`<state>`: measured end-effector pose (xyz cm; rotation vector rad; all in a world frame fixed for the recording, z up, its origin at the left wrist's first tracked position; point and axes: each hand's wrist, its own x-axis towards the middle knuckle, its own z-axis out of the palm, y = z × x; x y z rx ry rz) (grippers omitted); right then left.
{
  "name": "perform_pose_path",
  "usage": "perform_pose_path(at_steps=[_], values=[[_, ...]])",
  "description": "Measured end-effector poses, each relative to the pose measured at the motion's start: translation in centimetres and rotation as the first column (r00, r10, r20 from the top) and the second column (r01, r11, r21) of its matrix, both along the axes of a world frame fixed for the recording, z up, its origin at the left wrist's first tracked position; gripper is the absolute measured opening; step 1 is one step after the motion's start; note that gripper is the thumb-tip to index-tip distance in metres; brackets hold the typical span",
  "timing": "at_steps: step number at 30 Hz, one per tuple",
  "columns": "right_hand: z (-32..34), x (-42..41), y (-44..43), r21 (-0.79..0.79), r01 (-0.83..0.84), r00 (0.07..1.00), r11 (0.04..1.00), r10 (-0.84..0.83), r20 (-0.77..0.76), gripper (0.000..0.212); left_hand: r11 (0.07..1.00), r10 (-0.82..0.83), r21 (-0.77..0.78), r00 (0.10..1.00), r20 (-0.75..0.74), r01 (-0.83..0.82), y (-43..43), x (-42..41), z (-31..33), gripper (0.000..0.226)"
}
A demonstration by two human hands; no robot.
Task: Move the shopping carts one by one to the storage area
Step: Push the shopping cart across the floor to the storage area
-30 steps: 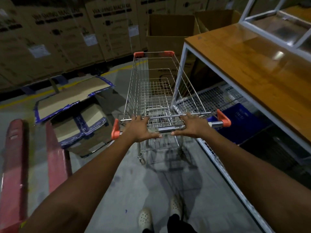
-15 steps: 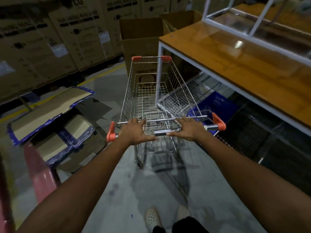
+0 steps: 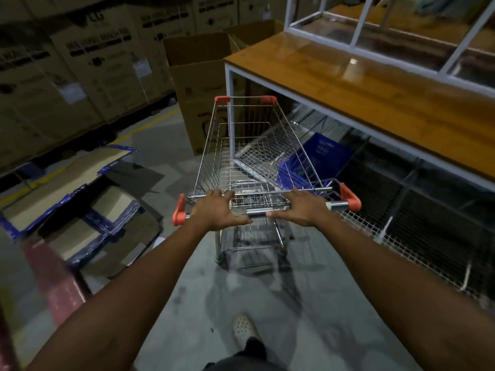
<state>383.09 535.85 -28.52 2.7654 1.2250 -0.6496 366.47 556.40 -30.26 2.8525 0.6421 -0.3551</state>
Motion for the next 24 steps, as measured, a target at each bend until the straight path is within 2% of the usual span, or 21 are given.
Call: perform_pose_path(at_steps=[6, 13, 24], values=[[0.1, -4.5, -7.2, -0.018, 0.051, 0.998, 0.999, -0.051, 0.031, 0.11, 0.998, -0.055, 0.011, 0.998, 0.013, 0.055, -6.5, -3.3, -0.2, 0.12], [0.7, -9.9, -14.9, -0.025, 0.157, 0.987, 0.987, -0.157, 0.018, 0.123, 0.99, -0.142, 0.026, 0.99, -0.005, 0.142, -13.1, -6.4, 0.0, 0.113], [0.1, -16.8, -22.3, -0.024, 0.35, 0.936, 0.937, -0.349, 0.039, 0.112, 0.928, -0.37, 0.052, 0.929, -0.01, 0.37, -18.0, -8.2, -0.2, 0.111]])
